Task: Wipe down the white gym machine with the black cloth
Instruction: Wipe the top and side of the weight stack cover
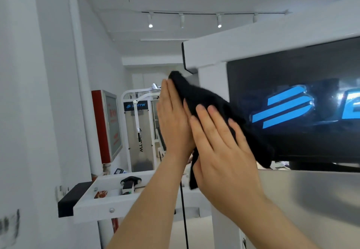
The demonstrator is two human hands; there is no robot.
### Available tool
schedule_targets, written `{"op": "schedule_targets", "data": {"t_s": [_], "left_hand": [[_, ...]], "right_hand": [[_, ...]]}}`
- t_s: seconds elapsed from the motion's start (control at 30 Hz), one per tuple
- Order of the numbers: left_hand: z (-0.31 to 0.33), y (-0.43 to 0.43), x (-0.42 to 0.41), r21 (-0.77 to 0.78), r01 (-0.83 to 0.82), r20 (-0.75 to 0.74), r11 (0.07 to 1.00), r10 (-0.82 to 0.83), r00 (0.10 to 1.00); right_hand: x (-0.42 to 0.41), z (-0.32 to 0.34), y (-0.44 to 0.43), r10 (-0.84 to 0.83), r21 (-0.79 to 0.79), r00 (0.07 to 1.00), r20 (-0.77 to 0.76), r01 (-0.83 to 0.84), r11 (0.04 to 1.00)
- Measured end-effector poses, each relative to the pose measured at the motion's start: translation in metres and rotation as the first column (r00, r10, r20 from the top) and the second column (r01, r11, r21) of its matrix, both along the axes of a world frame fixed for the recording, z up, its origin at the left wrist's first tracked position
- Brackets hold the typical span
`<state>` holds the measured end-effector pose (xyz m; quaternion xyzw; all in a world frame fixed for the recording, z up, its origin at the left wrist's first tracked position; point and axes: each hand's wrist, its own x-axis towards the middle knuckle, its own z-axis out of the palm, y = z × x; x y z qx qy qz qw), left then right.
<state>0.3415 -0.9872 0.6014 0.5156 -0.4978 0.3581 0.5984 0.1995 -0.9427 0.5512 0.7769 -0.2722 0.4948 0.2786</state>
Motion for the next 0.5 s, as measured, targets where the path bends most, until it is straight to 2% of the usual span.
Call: {"op": "schedule_targets", "data": {"t_s": [0.07, 0.13, 0.17, 0.23, 0.27, 0.3, 0.33, 0.37, 0.4, 0.43, 0.5], "left_hand": [[-0.043, 0.000, 0.004, 0.102, -0.098, -0.001, 0.990, 0.098, 0.995], [-0.081, 0.009, -0.004, 0.202, -0.273, 0.146, 0.941, 0.246, 0.958], [-0.091, 0.016, -0.011, 0.202, -0.287, 0.223, 0.936, 0.241, 0.945], [-0.089, 0.032, -0.018, 0.176, -0.205, 0.294, 0.963, 0.147, 0.944], [-0.077, 0.040, -0.021, 0.144, -0.152, 0.273, 0.978, 0.108, 0.956], [-0.062, 0.048, -0.025, 0.135, -0.040, 0.186, 0.990, 0.015, 0.982], [-0.047, 0.054, -0.031, 0.147, 0.181, 0.022, 0.972, -0.186, 0.982], [-0.034, 0.061, -0.040, 0.125, 0.447, -0.166, 0.886, -0.426, 0.889], [-0.025, 0.065, -0.050, 0.062, 0.641, -0.313, 0.765, -0.595, 0.740], [-0.022, 0.068, -0.061, -0.002, 0.735, -0.371, 0.678, -0.683, 0.629], [-0.037, 0.067, -0.078, -0.049, 0.767, -0.358, 0.640, -0.728, 0.585]], "right_hand": [[-0.003, -0.018, -0.001, -0.032, -0.006, 0.996, -0.089, 0.032, 0.999], [-0.006, -0.029, 0.001, -0.016, 0.012, 0.993, -0.114, 0.018, 1.000], [-0.007, -0.031, 0.002, -0.001, 0.017, 0.994, -0.110, 0.003, 1.000], [-0.011, -0.026, 0.003, 0.018, -0.011, 0.997, -0.080, -0.019, 1.000], [-0.014, -0.020, 0.002, 0.024, -0.030, 0.998, -0.054, -0.026, 0.999], [-0.018, -0.013, 0.000, 0.025, -0.035, 1.000, -0.018, -0.026, 0.999], [-0.022, -0.005, -0.002, 0.015, -0.032, 1.000, 0.027, -0.014, 0.999], [-0.025, 0.003, -0.004, -0.009, -0.030, 0.997, 0.071, 0.011, 0.999], [-0.027, 0.009, -0.005, -0.040, -0.029, 0.994, 0.102, 0.043, 0.999], [-0.028, 0.010, -0.006, -0.070, -0.026, 0.991, 0.115, 0.074, 0.997], [-0.029, 0.002, -0.007, -0.122, -0.027, 0.988, 0.090, 0.125, 0.992]]}}
